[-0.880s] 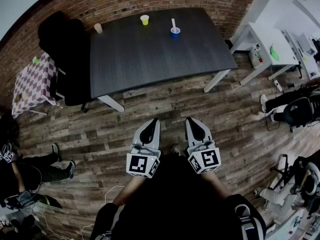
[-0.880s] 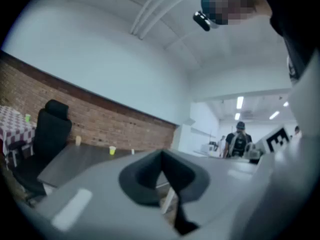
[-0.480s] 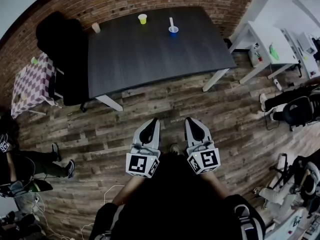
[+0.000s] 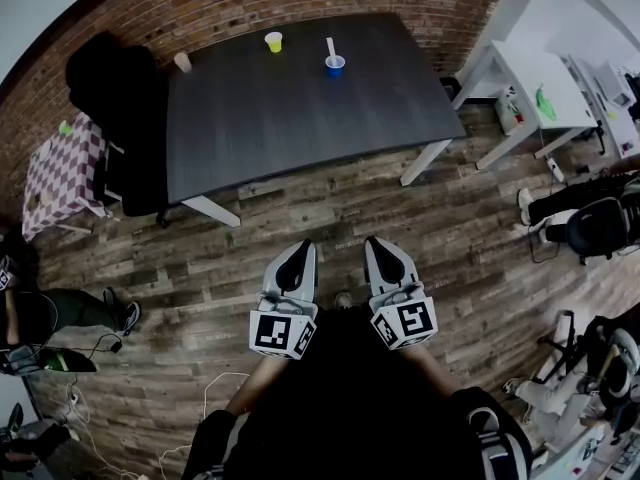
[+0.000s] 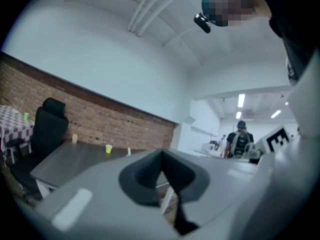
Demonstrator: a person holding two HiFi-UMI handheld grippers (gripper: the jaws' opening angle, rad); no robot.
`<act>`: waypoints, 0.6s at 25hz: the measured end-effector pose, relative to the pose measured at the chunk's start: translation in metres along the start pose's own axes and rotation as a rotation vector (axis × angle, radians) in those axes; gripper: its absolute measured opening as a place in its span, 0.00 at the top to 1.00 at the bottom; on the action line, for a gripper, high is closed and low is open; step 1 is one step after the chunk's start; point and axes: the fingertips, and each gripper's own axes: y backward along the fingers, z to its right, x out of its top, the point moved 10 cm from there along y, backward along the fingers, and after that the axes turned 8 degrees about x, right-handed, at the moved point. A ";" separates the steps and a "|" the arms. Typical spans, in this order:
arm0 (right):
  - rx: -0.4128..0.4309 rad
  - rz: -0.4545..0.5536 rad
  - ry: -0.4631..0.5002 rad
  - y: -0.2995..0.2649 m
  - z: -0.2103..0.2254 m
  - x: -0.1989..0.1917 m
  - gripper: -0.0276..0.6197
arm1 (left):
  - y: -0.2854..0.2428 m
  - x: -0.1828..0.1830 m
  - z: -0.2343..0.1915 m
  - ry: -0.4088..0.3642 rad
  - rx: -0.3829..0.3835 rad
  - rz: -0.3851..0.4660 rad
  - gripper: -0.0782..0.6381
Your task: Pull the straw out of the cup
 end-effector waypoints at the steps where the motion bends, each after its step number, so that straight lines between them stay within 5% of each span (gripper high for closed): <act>1: 0.009 -0.003 0.002 0.000 0.006 0.001 0.95 | -0.004 -0.001 0.004 0.001 0.006 0.001 0.88; 15: 0.106 -0.049 -0.014 -0.024 0.053 -0.001 0.95 | -0.035 -0.013 0.015 0.011 0.106 -0.009 0.88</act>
